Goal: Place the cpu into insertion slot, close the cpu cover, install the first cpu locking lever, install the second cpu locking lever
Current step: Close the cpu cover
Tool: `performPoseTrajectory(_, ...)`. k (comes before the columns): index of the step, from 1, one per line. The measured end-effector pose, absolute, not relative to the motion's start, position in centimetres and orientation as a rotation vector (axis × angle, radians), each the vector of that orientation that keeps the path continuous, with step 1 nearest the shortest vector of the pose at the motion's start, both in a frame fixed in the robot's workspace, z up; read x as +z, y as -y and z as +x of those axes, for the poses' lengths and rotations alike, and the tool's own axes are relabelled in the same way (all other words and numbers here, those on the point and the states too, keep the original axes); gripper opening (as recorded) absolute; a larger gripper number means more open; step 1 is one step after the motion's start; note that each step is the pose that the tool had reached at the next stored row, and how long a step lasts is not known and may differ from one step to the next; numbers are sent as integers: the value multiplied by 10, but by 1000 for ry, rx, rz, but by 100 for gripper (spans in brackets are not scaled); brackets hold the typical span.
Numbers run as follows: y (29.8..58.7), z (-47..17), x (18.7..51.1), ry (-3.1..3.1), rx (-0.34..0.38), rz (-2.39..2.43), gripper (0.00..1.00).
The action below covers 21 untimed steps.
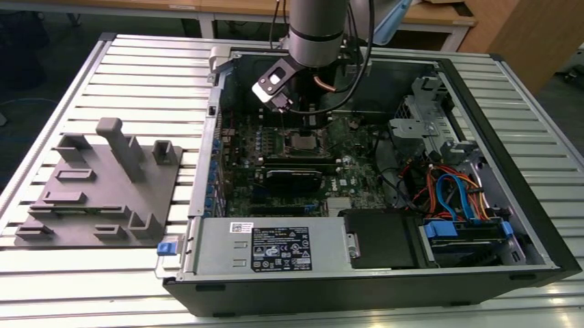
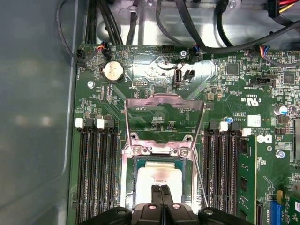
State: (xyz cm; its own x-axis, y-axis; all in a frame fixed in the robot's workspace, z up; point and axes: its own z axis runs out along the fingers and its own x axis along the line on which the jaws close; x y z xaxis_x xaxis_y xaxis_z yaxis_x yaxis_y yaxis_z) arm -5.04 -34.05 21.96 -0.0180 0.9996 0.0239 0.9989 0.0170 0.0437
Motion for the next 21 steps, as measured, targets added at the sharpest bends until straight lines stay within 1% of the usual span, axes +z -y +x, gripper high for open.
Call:
performPoseTrajectory(12,341,-50,220,-2231,74,2192,10)
performPoseTrajectory(21,340,-50,236,-2231,73,2192,10)
